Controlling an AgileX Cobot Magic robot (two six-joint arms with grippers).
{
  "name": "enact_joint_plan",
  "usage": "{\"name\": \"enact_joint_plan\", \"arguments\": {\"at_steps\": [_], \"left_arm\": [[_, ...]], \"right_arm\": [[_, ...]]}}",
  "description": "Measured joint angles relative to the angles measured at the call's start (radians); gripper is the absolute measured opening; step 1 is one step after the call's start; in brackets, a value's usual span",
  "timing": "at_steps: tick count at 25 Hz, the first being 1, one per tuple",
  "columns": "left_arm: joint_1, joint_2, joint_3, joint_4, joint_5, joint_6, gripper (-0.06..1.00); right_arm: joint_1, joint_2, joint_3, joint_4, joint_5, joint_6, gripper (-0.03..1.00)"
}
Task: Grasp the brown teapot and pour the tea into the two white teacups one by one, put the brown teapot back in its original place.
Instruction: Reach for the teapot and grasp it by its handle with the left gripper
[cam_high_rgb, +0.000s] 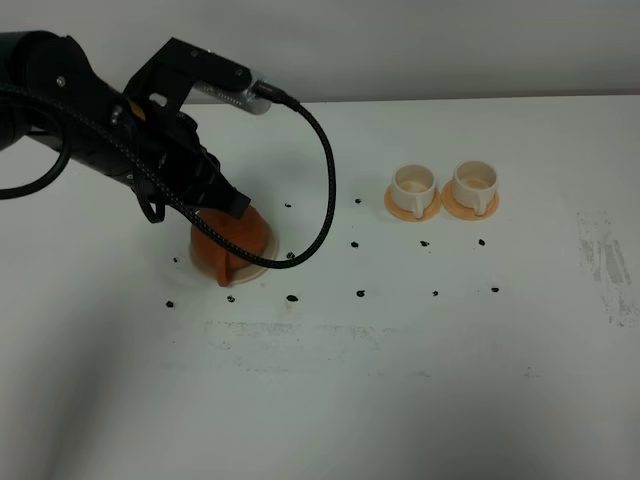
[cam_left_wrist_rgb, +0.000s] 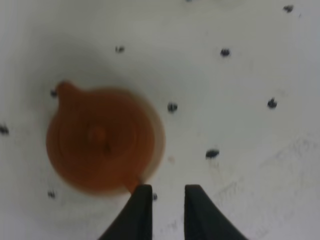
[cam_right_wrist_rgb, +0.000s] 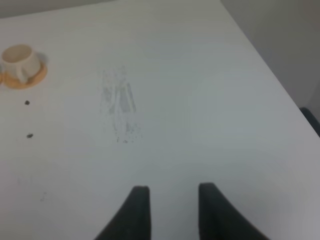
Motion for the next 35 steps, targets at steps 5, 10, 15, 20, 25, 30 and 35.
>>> {"name": "enact_joint_plan", "arguments": {"at_steps": [5,10,15,20,25,30,35], "left_arm": [[-0.015,-0.027,0.112,0.000,-0.023,-0.039,0.15],[-0.039,-0.028,0.158,-0.028,-0.038,-0.039,0.15],[-0.039,-0.028,0.158,-0.060,-0.058,-0.092,0.15],[-0.039,-0.028,0.158,-0.073,-0.104,-0.316,0.15],[-0.039,-0.019,0.158,-0.041,-0.112,-0.499,0.15],[-0.039,0.026,0.160,-0.031,-0.066,-0.559,0.15],[-0.039,0.033,0.161,0.010,-0.051,-0.561,0.17]], "right_arm": [[0.000,0.000,0.000,0.000,0.000,0.000,0.23],[0.000,0.000,0.000,0.000,0.000,0.000,0.23],[0.000,0.000,0.000,0.000,0.000,0.000,0.23],[0.000,0.000,0.000,0.000,0.000,0.000,0.23],[0.000,0.000,0.000,0.000,0.000,0.000,0.23],[0.000,0.000,0.000,0.000,0.000,0.000,0.23],[0.000,0.000,0.000,0.000,0.000,0.000,0.23]]}}
